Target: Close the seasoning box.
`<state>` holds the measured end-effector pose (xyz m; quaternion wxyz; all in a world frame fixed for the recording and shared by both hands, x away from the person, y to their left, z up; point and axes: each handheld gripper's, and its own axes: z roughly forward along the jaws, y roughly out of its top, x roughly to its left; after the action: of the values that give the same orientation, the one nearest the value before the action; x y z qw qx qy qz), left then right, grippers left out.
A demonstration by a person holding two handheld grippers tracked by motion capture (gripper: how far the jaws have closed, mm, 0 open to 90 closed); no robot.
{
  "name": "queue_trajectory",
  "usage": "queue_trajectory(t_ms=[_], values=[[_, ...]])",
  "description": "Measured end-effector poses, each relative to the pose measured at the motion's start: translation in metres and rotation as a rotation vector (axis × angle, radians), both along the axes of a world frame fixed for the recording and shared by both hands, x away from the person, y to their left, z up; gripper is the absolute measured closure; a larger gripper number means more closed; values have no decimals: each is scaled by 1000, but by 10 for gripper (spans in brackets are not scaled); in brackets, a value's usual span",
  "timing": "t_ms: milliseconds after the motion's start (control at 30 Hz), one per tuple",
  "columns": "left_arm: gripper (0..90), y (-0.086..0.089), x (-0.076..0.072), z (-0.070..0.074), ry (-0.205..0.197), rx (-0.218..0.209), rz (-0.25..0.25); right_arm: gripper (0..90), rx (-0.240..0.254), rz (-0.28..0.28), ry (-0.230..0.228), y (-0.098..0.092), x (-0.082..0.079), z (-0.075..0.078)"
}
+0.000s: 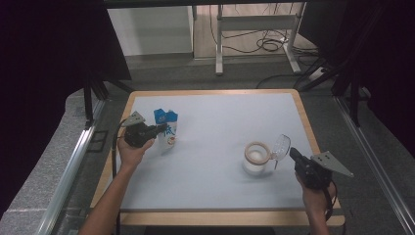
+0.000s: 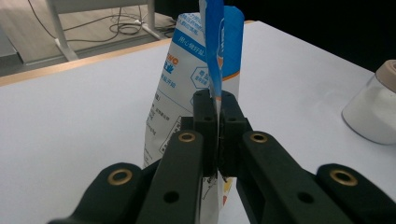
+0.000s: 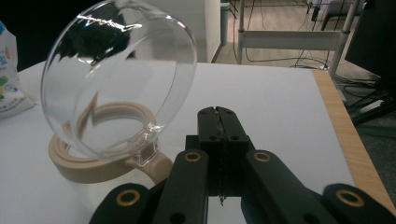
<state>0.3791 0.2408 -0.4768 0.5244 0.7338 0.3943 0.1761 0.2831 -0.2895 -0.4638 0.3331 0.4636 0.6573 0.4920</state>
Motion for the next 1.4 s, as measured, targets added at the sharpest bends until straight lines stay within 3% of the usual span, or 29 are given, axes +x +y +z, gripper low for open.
queue_trajectory(t_ms=[467,967,1100,1267,1400], values=[[888,2,-1,0,3,3,2,900,-7,19,-7,13,10,2],[887,2,-2,0,2,8,5,900,-58,112,2,59,24,-2],[887,1,-2,1,-1,17,5,900,-98,149,4,73,25,2],[886,1,-3,1,-1,17,10,896,-85,155,6,69,24,2],[886,2,-4,0,-3,10,12,851,-46,156,8,57,21,2]])
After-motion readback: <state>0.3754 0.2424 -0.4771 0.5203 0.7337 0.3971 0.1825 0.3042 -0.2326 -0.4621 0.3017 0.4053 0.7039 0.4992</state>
